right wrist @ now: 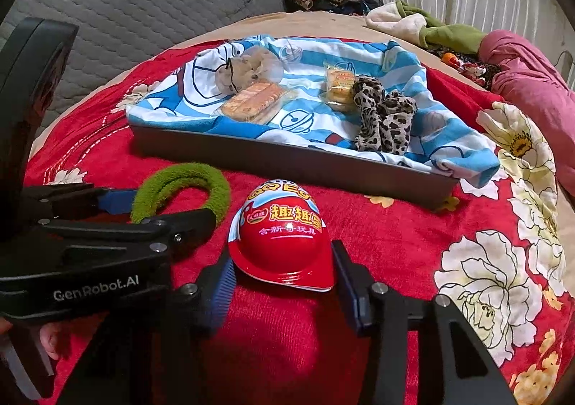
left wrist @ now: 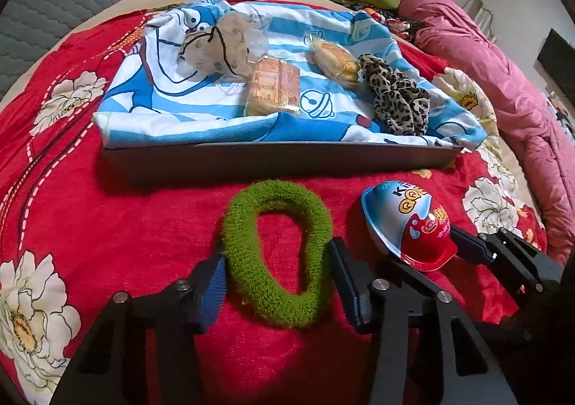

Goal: Organize objects
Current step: 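Close left gripper on the green ring while right grips the red egg toy, then lift the green ring and egg toy and carry both toward the tray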

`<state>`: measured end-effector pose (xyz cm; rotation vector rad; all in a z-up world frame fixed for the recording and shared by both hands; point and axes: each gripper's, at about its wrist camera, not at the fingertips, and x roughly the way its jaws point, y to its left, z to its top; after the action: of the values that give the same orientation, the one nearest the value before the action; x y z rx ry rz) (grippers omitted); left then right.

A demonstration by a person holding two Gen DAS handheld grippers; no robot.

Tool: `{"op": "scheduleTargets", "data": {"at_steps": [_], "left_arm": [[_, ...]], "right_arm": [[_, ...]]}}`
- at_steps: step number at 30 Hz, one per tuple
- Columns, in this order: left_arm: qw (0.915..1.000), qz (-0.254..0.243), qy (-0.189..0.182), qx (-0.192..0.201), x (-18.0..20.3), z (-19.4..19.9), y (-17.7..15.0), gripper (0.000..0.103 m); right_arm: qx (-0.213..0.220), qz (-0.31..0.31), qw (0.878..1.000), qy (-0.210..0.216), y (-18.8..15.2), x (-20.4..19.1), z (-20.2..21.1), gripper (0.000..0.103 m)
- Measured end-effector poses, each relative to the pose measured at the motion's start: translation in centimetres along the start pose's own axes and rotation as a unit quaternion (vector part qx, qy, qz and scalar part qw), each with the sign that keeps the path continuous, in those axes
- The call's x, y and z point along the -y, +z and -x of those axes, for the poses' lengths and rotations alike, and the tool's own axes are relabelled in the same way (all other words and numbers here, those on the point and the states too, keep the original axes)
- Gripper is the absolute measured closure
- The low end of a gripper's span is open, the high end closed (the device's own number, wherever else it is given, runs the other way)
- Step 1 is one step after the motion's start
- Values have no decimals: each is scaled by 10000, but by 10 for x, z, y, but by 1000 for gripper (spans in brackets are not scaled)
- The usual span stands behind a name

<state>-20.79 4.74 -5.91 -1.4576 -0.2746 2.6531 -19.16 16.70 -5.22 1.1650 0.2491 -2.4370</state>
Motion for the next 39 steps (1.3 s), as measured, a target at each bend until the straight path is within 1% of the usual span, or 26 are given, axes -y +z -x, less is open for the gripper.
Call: {"op": "scheduleTargets", "data": {"at_steps": [4, 9, 11, 21, 29, 39], "left_arm": [[10000, 8, -84, -11, 0, 0, 0, 64], [9998, 28, -220, -9, 0, 1, 0, 82], [9996, 52, -283, -14, 1, 1, 0, 85], [9993, 125, -352, 46, 0, 4, 0, 90], [9998, 41, -159, 137, 3, 10, -1, 91], [9998, 33, -37, 177, 3, 17, -4, 91]], "right_arm": [[5, -13, 10000, 23, 0, 0, 0, 53], [6, -45, 10000, 72, 1, 1, -2, 53], [1, -73, 9999, 98, 1, 1, -2, 53], [34, -172, 9997, 174, 3, 4, -2, 53], [81, -221, 9995, 218, 2, 4, 3, 53], [115, -269, 9994, 203, 0, 5, 7, 53]]}}
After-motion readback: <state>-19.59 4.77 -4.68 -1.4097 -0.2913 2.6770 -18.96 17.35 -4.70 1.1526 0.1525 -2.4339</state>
